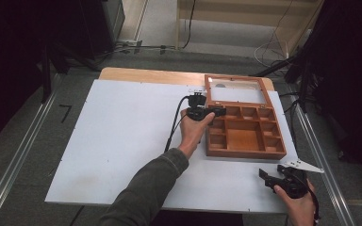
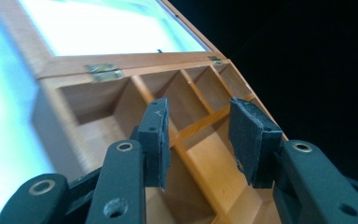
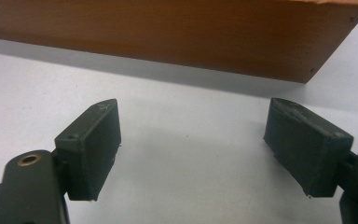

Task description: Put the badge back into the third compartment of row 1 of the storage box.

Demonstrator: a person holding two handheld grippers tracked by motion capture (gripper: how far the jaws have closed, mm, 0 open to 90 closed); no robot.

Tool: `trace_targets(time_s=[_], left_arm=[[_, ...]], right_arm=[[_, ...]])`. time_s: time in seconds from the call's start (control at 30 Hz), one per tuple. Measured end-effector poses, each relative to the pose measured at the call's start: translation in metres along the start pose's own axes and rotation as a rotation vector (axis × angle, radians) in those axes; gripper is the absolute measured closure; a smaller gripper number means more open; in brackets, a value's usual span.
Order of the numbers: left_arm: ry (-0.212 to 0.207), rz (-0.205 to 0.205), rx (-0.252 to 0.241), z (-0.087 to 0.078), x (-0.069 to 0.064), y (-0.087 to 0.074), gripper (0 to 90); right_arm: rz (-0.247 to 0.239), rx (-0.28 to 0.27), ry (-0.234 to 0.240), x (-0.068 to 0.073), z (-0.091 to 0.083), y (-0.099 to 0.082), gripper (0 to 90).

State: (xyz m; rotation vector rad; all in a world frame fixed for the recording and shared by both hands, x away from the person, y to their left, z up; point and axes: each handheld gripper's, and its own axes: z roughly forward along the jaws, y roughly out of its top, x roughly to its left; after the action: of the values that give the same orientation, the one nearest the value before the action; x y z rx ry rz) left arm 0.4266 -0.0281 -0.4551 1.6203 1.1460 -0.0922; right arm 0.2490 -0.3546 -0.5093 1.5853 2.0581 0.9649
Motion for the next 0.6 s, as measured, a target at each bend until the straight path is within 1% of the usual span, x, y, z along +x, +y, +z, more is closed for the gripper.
trace_targets(time_s=[0.13, 0.23, 0.4, 0.6], left_arm=[[0.005, -0.007, -0.011, -0.015, 0.007, -0.005, 57.9], [0.006, -0.005, -0.023, -0.026, 0.011, -0.008, 57.6], [0.008, -0.013, -0.039, -0.041, 0.018, -0.014, 54.9], [0.015, -0.022, -0.051, -0.057, 0.025, -0.025, 53.8]], right_arm=[[0.018, 0.001, 0.009, -0.002, 0.000, 0.000, 16.9], [0.023, 0.002, 0.004, -0.002, 0.000, -0.001, 16.9], [0.024, 0.005, -0.002, -0.002, 0.000, -0.001, 16.9], [0.021, 0.003, -0.005, -0.002, 0.000, -0.001, 16.9]])
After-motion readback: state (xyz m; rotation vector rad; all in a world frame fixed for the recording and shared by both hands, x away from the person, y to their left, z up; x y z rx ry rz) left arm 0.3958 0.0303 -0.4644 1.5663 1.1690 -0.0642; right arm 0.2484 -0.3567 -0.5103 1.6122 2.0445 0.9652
